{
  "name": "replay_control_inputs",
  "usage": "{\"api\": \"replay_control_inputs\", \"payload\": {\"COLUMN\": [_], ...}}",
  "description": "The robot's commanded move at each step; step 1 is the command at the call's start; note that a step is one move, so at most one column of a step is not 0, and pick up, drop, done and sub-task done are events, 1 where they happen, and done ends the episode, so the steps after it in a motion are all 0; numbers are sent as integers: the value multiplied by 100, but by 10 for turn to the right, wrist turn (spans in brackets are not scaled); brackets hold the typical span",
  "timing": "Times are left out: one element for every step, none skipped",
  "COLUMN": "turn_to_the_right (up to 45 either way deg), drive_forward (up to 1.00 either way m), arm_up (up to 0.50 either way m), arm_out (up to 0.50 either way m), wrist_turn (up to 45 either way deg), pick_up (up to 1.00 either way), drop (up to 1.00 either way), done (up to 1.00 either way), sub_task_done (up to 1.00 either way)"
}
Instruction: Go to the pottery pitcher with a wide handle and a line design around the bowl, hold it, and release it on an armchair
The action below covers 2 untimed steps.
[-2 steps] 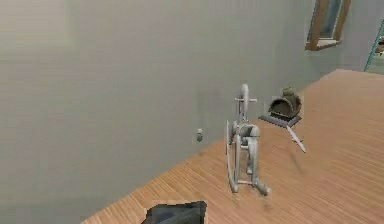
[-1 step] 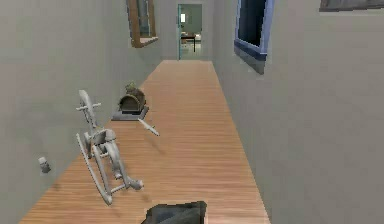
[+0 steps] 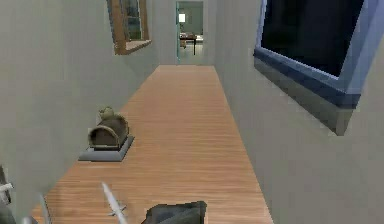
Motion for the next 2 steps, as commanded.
{"api": "replay_control_inputs", "payload": {"turn_to_the_right": [0,0], "drive_forward": [100,100], "arm_up": [0,0], "arm_out": [0,0], "wrist_turn": [0,0], "pick_up": [0,0], "drop": [0,0], "done": [0,0], "sub_task_done": [0,0]}}
